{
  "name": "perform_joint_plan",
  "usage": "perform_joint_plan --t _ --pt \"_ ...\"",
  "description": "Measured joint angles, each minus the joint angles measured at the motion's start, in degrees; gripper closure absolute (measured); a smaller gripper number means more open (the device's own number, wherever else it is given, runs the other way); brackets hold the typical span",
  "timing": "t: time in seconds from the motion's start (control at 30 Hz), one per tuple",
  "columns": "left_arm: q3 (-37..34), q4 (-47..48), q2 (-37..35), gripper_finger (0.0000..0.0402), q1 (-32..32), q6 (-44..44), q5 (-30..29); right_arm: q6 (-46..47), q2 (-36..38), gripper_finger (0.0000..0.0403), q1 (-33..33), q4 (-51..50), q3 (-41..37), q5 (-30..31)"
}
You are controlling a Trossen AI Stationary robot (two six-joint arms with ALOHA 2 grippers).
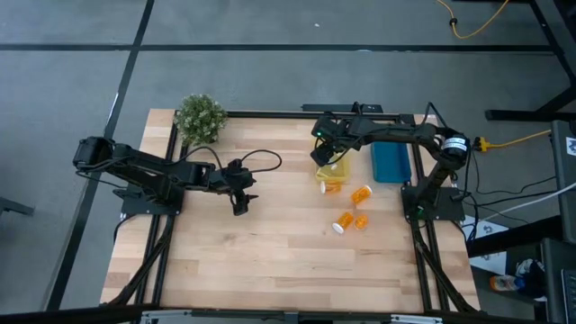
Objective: Pick and place medicine bottles into bin by pill shape (circle, oval)
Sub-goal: Put the large orange pill bottle into the blue bin
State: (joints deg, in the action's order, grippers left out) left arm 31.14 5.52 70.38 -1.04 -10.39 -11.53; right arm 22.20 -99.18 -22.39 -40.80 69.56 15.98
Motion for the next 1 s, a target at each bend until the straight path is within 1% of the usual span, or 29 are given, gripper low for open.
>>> perform_joint_plan --t 0.1,0.2,0.3,0.4,0.5,0.67,0.77,0.9,1.0 --pt "0.0 0.02 0.0 0.0147 0.0 0.01 0.0 0.23 0.02 0.0212 0.08 -0.63 0.0 -0.27" --pt "0.0 0.42 -0.01 0.0147 0.0 1.99 -0.71 1.59 1.27 0.0211 1.0 -2.26 0.0 -2.17" --pt "0.04 4.0 0.01 0.0147 -0.02 2.65 -4.18 1.46 3.99 0.0211 3.06 -4.67 0.0 -2.2" --pt "-0.18 5.9 0.01 0.0147 0.0 2.02 -4.87 1.35 7.9 0.021 5.23 -7.9 0.0 -2.19" --pt "-2.7 2.3 -0.01 0.0147 -0.01 3.13 -4.91 1.56 12.38 0.021 7.71 -11.92 0.0 -0.34" --pt "-9.07 -7.65 -1.38 0.0147 1.37 3.55 -3.76 4.87 20.08 0.021 12.25 -18.3 0.0 3.9" --pt "-11.79 -11.37 -5.14 0.0147 3.49 4.82 -2.3 7.46 24.19 0.021 14.53 -20.72 0.0 5.4" --pt "-15.68 -12.93 -13.94 0.0147 6.6 6.07 -0.86 10.41 28.62 0.021 17.26 -22.66 0.0 7.84" --pt "-20.48 -16.31 -21.44 0.0147 8.23 6.05 -0.33 11.52 30.87 0.021 18.91 -23.55 0.02 9.03"
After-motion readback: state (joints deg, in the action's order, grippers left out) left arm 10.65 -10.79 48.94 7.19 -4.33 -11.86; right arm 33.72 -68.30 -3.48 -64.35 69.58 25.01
